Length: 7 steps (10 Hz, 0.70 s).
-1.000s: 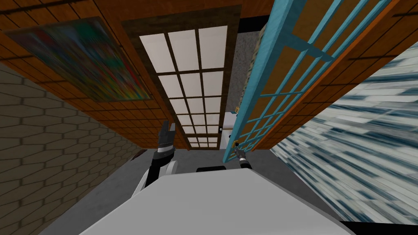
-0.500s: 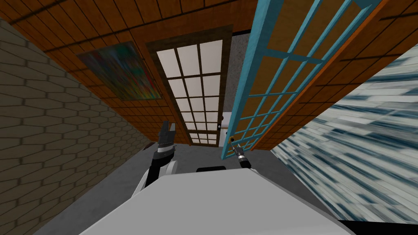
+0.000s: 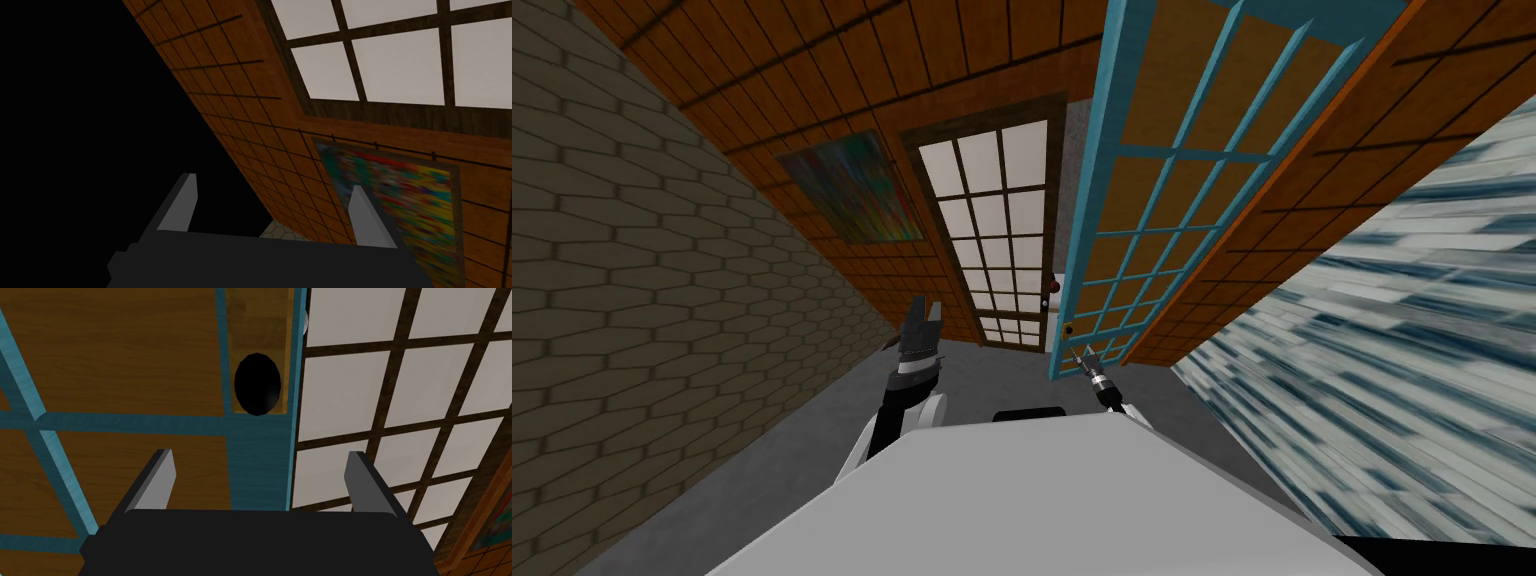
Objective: Pull the door open
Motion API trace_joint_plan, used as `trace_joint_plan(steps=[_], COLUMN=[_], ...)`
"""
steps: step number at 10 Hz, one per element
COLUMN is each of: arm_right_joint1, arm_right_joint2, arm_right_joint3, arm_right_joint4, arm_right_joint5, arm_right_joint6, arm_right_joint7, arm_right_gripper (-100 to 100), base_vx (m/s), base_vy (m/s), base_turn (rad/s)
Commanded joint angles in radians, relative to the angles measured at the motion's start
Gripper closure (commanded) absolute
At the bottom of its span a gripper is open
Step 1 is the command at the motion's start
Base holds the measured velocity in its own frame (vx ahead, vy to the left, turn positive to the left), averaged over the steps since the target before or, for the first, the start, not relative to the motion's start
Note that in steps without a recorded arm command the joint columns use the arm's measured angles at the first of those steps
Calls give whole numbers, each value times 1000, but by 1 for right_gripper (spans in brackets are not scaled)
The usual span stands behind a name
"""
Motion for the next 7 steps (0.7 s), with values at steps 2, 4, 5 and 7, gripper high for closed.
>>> trace_joint_plan(steps=[2,4,5,7], arm_right_joint1=[6,11,13,19], arm_right_joint2=[-17,-31,-36,-55], arm_right_joint3=[-16,-32,-38,-59], arm_right_joint4=[13,25,29,44], arm_right_joint5=[-12,-23,-27,-42], arm_right_joint6=[-17,-31,-36,-53], arm_right_joint7=[-6,-11,-12,-18], arm_right_gripper=[-100,-100,-100,-100], base_vx=[1,179,197,194], base_vy=[3,78,56,29], base_turn=[94,149,88,121])
